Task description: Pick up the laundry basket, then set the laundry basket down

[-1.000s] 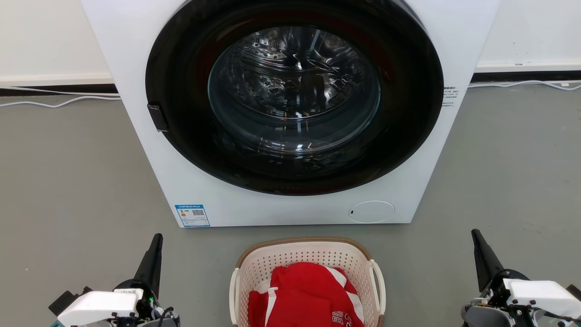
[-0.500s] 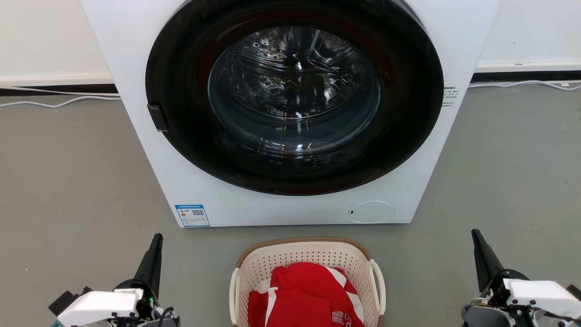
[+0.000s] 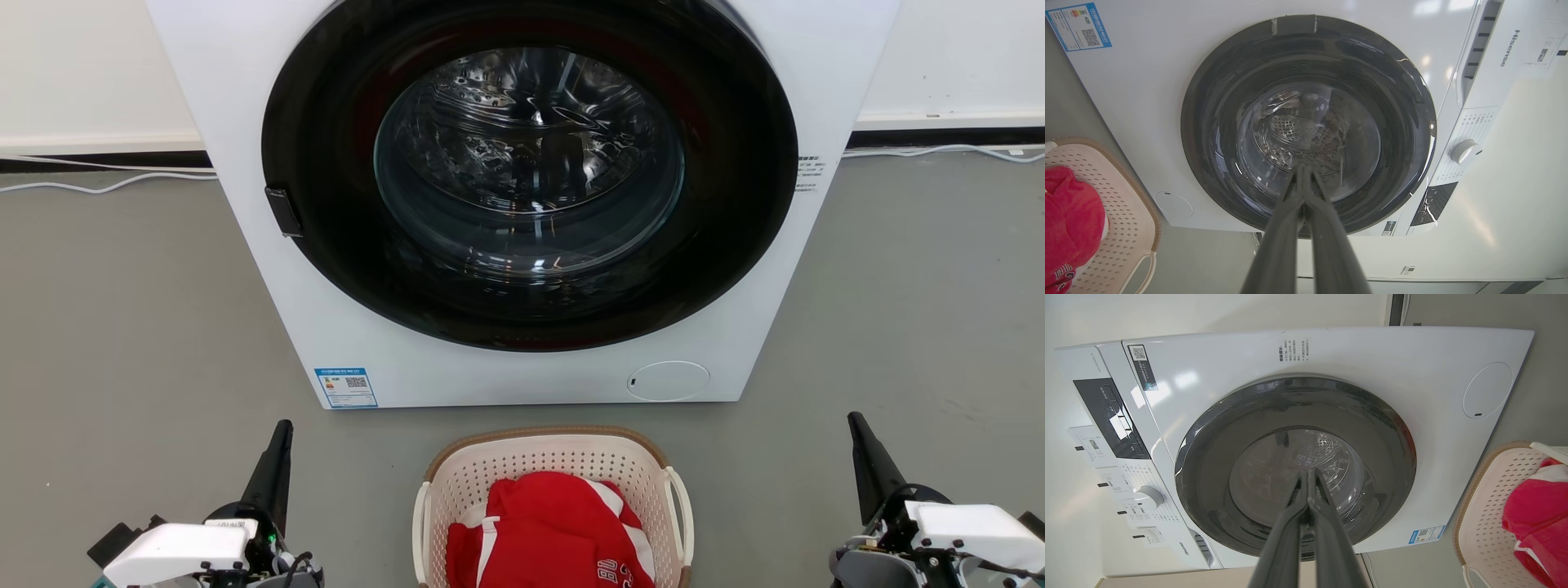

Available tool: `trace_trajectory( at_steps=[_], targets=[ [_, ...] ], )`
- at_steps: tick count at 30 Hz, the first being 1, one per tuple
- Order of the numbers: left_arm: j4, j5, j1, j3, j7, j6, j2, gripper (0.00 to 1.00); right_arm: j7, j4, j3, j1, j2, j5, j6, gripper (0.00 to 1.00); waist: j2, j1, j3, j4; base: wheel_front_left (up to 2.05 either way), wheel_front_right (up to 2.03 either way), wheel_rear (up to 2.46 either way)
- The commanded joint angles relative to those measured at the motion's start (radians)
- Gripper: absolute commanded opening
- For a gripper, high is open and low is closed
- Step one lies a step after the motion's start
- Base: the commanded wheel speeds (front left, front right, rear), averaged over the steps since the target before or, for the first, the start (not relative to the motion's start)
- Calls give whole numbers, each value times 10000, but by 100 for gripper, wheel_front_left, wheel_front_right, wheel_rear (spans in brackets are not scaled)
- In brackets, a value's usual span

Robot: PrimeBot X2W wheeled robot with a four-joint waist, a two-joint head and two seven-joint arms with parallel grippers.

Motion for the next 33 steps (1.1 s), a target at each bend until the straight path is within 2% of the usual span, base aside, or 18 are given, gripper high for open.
trace_trajectory(
  at_steps=[1,3,4,9,13,18,28,33],
  targets=[
    [-218,-53,-559,300,60,-73,131,0,75,-253,179,-582,-31,68,73,0,0,0,0,0,0,0,0],
    [-218,-53,-559,300,60,-73,131,0,75,-253,179,-582,-31,68,73,0,0,0,0,0,0,0,0],
    [1,0,0,0,-1,0,0,100,-2,1,3,0,0,0,0,100,0,0,0,0,0,0,0],
    [194,5,121,-55,-95,0,-46,100,-54,150,101,132,26,-38,-2,100,0,2,12,0,0,0,0],
    [120,32,109,-134,-215,-2,-40,100,-153,48,219,112,21,-75,0,100,0,22,-9,-2,0,0,0],
    [25,130,101,-207,-362,-5,-33,100,-283,-98,401,96,-20,-130,3,100,0,2,17,-4,0,0,0],
    [-191,683,48,-356,-654,-11,-18,100,-638,-293,833,0,-183,-547,10,100,0,1,32,-10,0,0,0],
    [-365,1361,11,-511,-830,-15,-10,100,-816,-491,1014,-58,-203,-983,13,100,0,1,42,-18,0,0,0]
  ],
)
